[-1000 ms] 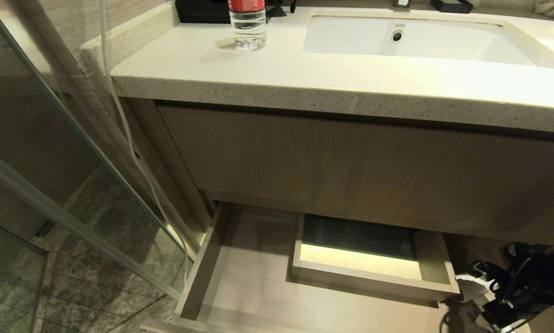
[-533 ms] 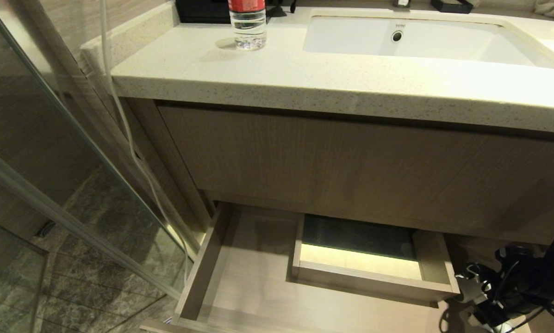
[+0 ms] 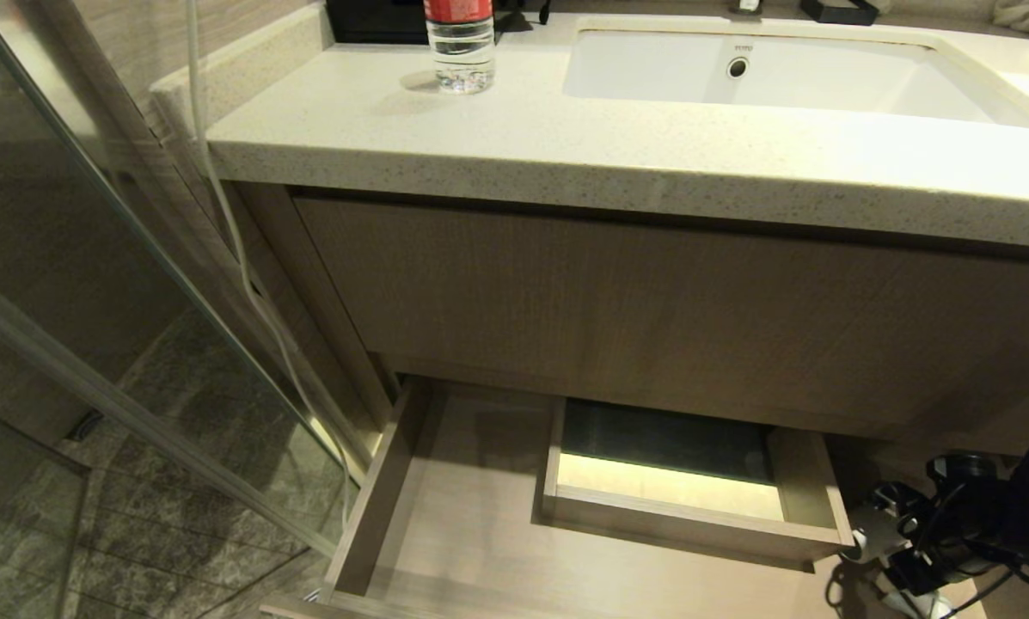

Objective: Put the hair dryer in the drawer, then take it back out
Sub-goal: Take the hairdryer out

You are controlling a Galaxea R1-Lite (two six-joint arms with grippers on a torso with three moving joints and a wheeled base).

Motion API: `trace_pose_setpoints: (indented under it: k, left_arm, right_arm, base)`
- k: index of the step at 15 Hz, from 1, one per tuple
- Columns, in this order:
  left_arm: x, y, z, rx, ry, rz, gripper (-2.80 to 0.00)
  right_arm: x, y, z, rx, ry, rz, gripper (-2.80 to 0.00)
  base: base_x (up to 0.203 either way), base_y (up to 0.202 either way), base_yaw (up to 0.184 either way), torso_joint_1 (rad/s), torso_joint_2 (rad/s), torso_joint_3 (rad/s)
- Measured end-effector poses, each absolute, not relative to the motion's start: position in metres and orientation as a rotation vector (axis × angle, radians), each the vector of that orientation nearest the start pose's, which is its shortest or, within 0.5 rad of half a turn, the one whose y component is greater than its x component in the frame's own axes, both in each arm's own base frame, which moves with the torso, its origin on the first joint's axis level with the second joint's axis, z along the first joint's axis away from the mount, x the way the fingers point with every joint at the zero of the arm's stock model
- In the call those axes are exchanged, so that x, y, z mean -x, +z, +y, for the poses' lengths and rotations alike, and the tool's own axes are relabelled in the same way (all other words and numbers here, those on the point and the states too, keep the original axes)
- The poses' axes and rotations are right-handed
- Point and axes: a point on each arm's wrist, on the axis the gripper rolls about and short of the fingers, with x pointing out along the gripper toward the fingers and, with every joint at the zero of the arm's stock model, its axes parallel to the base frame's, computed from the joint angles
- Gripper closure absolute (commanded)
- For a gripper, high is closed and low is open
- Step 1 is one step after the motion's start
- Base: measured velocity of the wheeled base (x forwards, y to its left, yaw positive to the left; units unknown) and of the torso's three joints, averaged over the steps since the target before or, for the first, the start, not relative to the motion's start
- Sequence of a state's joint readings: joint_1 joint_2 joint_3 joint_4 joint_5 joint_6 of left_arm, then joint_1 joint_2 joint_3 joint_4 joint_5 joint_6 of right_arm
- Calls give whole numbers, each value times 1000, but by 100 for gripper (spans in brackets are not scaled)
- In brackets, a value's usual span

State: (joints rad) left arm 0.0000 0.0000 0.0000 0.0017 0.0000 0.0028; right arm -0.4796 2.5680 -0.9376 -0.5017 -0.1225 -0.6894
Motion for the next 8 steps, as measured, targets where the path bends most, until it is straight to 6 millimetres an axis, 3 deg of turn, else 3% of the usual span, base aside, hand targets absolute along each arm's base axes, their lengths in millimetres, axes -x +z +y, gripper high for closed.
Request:
trace_pose_setpoints:
  k: [8]
  left_arm:
    - [23, 75, 0, -3, 0, 1, 0]
  right_arm:
    - [-319, -131, -170, 411, -150, 1308, -280]
  base:
    - [0, 0, 0, 0, 0, 0]
